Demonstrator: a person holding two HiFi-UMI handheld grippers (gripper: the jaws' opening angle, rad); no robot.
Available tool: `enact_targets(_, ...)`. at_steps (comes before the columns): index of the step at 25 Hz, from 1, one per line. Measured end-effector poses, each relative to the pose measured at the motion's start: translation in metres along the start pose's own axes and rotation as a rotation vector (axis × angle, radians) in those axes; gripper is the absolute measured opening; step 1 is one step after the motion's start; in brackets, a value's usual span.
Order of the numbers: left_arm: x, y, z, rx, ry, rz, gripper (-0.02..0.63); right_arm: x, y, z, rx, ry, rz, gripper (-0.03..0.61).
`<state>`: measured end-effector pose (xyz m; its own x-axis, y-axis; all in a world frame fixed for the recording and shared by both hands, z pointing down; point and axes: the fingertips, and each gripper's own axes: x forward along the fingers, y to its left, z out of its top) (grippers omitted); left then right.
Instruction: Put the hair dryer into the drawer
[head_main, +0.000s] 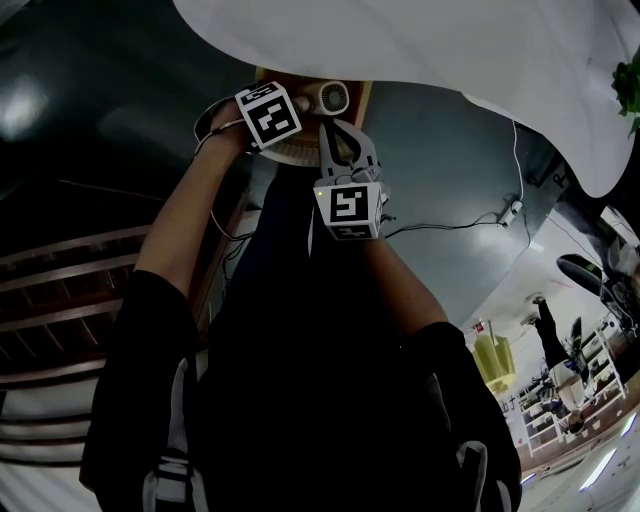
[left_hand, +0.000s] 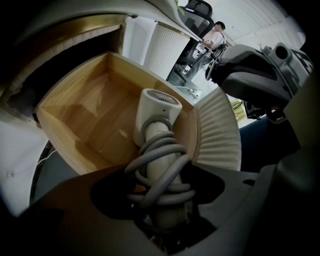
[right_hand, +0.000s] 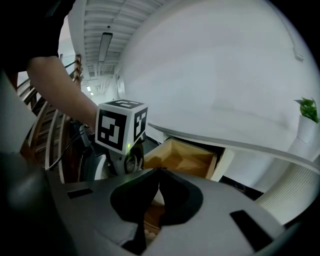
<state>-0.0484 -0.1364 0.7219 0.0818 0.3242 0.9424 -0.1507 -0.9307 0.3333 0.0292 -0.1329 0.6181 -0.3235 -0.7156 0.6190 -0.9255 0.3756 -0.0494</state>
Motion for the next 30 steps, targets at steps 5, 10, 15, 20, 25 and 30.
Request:
enact_targets(5,-0.004,0.003,0.012,0.030,-0.049,0.042,0.304,0.000,-0.006,0.004,0.002,-0.004,-0.006,0.023)
enact_targets(10,-0.013,0.004,0.026,0.015,-0.152,0.031,0.332,-0.002,-0.007,0.002,0.011,-0.023,0.002,0.023)
enact_targets(15,-0.016,-0.001,0.035,0.050,-0.230,0.024,0.365,-0.003,-0.007,-0.007,0.015,-0.006,0.013,0.023)
enact_targets(20,-0.047,0.004,0.047,0.025,-0.394,0.086,0.368,-0.008,-0.009,-0.006,0.005,0.014,0.014,0.023)
enact_targets(25,-0.096,0.004,0.045,0.068,-0.504,0.296,0.092,-0.016,-0.009,0.017,-0.040,-0.026,-0.001,0.023)
enact_targets(30,-0.140,-0.012,0.042,0.038,-0.604,0.401,0.009,-0.033,-0.014,0.055,-0.081,-0.077,-0.008,0.023)
